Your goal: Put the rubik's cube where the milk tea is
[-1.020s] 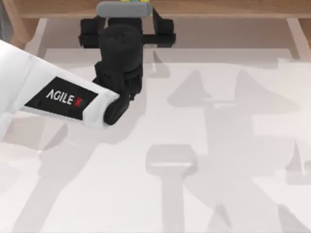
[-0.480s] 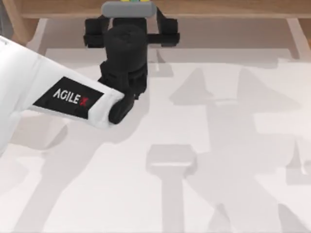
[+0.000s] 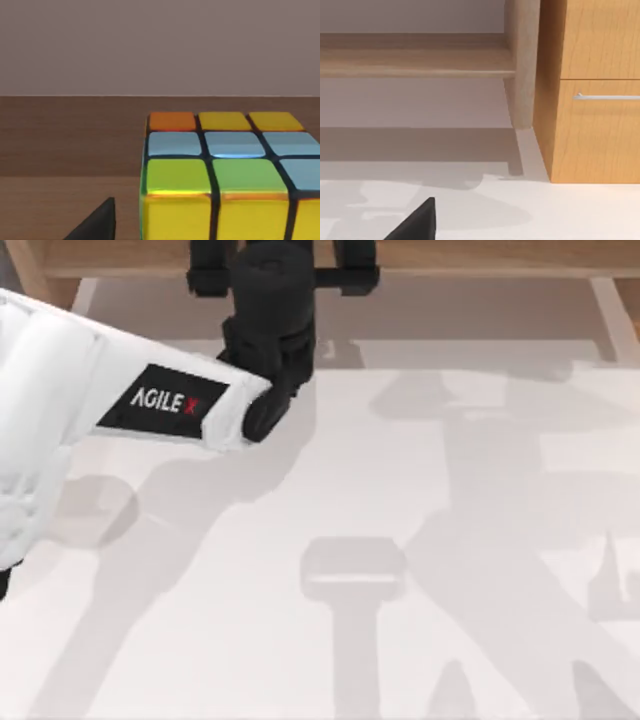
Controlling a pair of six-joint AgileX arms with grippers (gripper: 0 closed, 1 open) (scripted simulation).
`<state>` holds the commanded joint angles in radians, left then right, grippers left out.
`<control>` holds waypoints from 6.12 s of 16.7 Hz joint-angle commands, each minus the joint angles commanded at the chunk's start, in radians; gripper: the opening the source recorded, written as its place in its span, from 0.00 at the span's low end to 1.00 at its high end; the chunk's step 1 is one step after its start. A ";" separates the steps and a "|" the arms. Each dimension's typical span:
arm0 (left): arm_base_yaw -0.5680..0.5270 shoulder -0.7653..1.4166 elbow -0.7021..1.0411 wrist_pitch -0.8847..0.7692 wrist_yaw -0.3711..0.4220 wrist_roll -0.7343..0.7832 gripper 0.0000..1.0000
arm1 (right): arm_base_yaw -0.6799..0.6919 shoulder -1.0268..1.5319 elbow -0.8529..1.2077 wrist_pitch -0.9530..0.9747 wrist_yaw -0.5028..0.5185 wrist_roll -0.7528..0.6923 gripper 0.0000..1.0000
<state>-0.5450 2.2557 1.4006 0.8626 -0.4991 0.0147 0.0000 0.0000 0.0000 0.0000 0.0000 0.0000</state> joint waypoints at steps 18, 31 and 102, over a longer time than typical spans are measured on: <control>0.024 0.046 0.034 0.011 0.025 -0.001 0.25 | 0.000 0.000 0.000 0.000 0.000 0.000 1.00; 0.021 0.042 0.035 0.013 0.025 0.000 0.00 | 0.000 0.000 0.000 0.000 0.000 0.000 1.00; 1.030 0.039 0.585 -2.138 0.471 0.503 0.00 | 0.000 0.000 0.000 0.000 0.000 0.000 1.00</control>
<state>0.4848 2.2951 1.9853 -1.2754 -0.0279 0.5178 0.0000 0.0000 0.0000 0.0000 0.0000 0.0000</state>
